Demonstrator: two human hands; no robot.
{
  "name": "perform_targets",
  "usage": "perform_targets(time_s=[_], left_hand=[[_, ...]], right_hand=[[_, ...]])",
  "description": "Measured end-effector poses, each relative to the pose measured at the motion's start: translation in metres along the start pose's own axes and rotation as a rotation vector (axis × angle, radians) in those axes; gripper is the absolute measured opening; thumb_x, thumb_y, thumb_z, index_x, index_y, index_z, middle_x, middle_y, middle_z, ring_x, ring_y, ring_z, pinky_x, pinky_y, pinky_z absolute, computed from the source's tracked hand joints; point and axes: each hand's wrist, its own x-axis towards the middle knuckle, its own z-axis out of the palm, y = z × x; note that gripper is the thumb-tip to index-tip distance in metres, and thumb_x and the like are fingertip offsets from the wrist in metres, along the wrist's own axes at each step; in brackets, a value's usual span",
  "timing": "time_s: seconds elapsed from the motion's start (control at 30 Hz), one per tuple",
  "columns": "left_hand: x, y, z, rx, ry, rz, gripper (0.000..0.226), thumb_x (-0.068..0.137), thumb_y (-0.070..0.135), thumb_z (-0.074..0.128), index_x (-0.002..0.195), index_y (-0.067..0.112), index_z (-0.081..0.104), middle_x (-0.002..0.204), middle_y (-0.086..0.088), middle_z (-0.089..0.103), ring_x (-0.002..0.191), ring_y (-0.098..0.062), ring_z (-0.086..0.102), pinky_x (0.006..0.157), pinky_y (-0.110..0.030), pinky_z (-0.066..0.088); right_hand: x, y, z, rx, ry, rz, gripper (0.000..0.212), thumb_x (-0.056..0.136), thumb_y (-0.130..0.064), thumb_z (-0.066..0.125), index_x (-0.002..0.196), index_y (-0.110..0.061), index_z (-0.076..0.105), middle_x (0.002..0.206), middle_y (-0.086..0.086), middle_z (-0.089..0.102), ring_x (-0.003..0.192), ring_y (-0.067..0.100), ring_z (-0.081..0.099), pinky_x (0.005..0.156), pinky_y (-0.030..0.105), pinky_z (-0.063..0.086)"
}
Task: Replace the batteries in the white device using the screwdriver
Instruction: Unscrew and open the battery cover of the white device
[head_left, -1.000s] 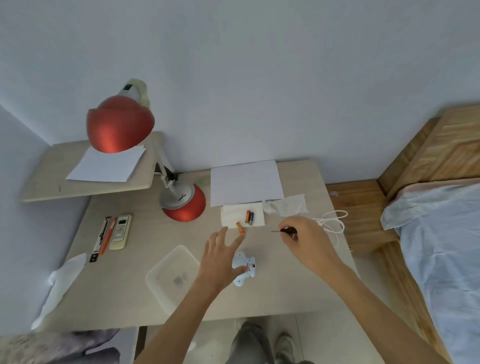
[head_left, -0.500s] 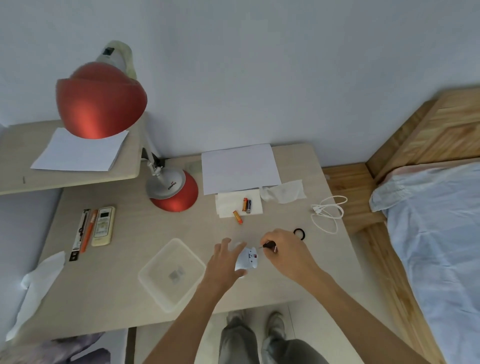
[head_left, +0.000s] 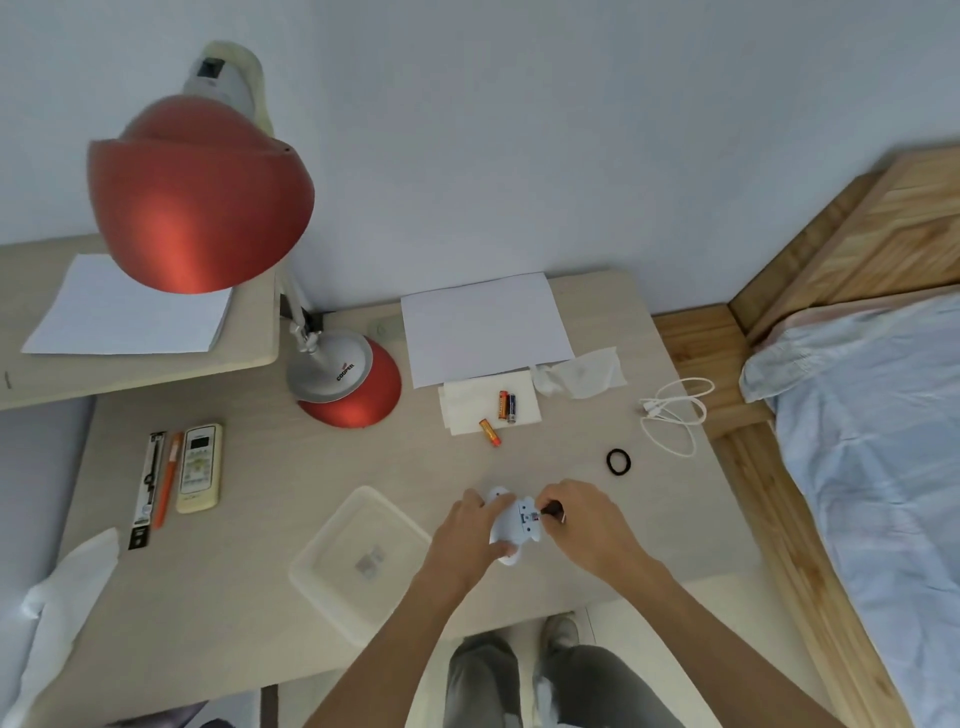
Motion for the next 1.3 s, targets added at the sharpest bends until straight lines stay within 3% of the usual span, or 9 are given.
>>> perform_targets(time_s=[0.4, 0.7, 1.0, 1.17, 1.3], left_hand=[[0.007, 0.004, -0.001, 0.059, -0.044, -0.005, 0.074, 0.096, 0.046, 0.071, 0.16, 0.042, 0.034, 0.136, -0.006, 0.045, 0.122, -0.024, 0.054, 0.106, -0.039, 0.05], [0.009, 0.016, -0.002, 0.085, -0.065, -0.017, 0.076, 0.094, 0.043, 0.072, 0.16, 0.041, 0.034, 0.136, -0.009, 0.043, 0.119, -0.028, 0.056, 0.103, -0.041, 0.053], [0.009, 0.02, 0.006, -0.017, -0.08, -0.062, 0.074, 0.097, 0.044, 0.07, 0.16, 0.044, 0.032, 0.136, -0.008, 0.043, 0.119, -0.028, 0.058, 0.106, -0.038, 0.051], [0.01, 0.021, 0.006, -0.067, -0.092, -0.083, 0.076, 0.095, 0.043, 0.073, 0.16, 0.044, 0.033, 0.134, -0.006, 0.042, 0.118, -0.029, 0.057, 0.104, -0.038, 0.051], [0.009, 0.027, 0.005, -0.065, -0.104, -0.083, 0.075, 0.095, 0.038, 0.072, 0.16, 0.044, 0.034, 0.134, -0.008, 0.04, 0.118, -0.031, 0.056, 0.105, -0.04, 0.052]], right_hand=[[-0.004, -0.002, 0.008, 0.039, 0.062, -0.011, 0.016, 0.098, -0.026, 0.062, 0.11, -0.03, 0.072, 0.104, -0.011, 0.066, 0.088, 0.01, 0.061, 0.076, 0.023, 0.05], [-0.001, 0.002, 0.007, -0.053, 0.053, -0.005, 0.016, 0.098, -0.023, 0.057, 0.106, -0.028, 0.069, 0.104, -0.009, 0.065, 0.092, 0.016, 0.063, 0.075, 0.029, 0.051], [-0.005, 0.01, 0.004, -0.205, 0.005, -0.005, 0.009, 0.104, -0.022, 0.05, 0.112, -0.02, 0.053, 0.102, -0.001, 0.062, 0.082, 0.026, 0.067, 0.073, 0.039, 0.055], [-0.007, 0.011, 0.006, -0.257, -0.009, -0.026, 0.007, 0.106, -0.022, 0.046, 0.111, -0.019, 0.051, 0.101, 0.0, 0.06, 0.079, 0.025, 0.066, 0.066, 0.033, 0.046], [-0.008, 0.011, 0.009, -0.274, 0.003, 0.017, 0.006, 0.105, -0.021, 0.048, 0.106, -0.019, 0.053, 0.099, -0.001, 0.063, 0.078, 0.024, 0.066, 0.067, 0.034, 0.047]])
